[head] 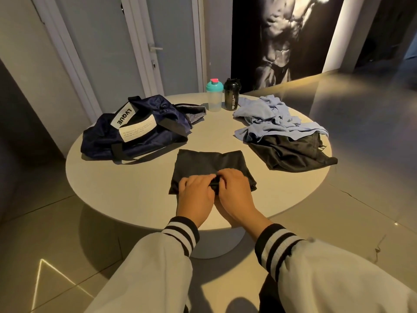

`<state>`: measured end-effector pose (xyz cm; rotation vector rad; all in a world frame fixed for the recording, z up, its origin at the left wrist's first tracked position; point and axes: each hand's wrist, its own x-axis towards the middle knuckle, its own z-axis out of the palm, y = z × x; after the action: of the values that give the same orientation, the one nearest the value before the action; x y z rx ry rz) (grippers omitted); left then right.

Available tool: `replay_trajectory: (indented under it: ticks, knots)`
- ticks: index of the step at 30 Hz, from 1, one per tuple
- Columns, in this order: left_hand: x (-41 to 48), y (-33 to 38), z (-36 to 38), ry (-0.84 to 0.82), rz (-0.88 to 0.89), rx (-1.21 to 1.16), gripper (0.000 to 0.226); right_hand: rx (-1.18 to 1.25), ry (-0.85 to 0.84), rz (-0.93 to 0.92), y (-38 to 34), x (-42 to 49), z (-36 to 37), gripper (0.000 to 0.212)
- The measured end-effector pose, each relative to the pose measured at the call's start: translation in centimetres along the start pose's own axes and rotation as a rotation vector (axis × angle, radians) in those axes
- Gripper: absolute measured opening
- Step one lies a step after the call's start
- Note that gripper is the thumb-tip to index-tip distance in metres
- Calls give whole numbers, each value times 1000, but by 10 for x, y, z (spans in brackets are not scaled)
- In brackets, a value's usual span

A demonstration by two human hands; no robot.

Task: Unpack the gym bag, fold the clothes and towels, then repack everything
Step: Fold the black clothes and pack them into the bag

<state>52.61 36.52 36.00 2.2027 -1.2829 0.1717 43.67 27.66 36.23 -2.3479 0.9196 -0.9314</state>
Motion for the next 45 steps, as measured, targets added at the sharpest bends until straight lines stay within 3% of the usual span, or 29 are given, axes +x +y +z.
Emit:
replay_trajectory:
  ticks: [2,5,8,12,16,18,22,25,29,30,32,34,37,39,42,45]
  knots:
    - [2,-6,-1,39,-67,20,28,-123,50,-18,5,-1,-5,21]
    - [6,-16,0,123,-181,-66,26,-229,-41,26,9,-6,-7,26]
    - [6,-12,0,137,-107,-120,25,-214,-81,-39,8,-13,-7,33]
    - [0,-2,-4,-96,-77,-195,37,-2,-157,-131,6,-18,-12,29]
    - [2,-8,-10,-310,4,-15,48,-68,17,-151,17,-12,-12,32]
    - [-1,-13,-18,-329,37,-109,49,-191,-62,-127,16,-11,-9,42]
    - [-17,-27,-27,-193,84,-199,39,-318,-162,-210,11,-16,-3,42]
    - [-25,-35,-32,-266,124,-200,33,-310,-164,-193,11,-18,-8,45]
    - [-39,-41,-42,-473,246,-16,84,-160,-103,-177,12,-21,-11,38]
    - [-41,-43,-43,-468,261,-11,87,-100,-95,-162,12,-21,-11,36]
    - [-47,-44,-48,-413,271,-62,71,-22,-109,-129,11,-22,-14,37]
    - [-51,-44,-54,-338,186,-196,44,13,-141,-132,9,-24,-19,39]
    - [-46,-35,-69,-150,-132,-528,15,152,-176,-140,-1,-27,-29,34]
    - [-32,-26,-77,-26,-248,-609,20,343,-189,-119,-14,-25,-36,30]
    - [-14,-22,-76,15,-397,-750,33,579,-300,-44,-30,-16,-42,37]
    - [-3,-33,-69,64,-520,-756,38,572,-465,-23,-33,-2,-48,47]
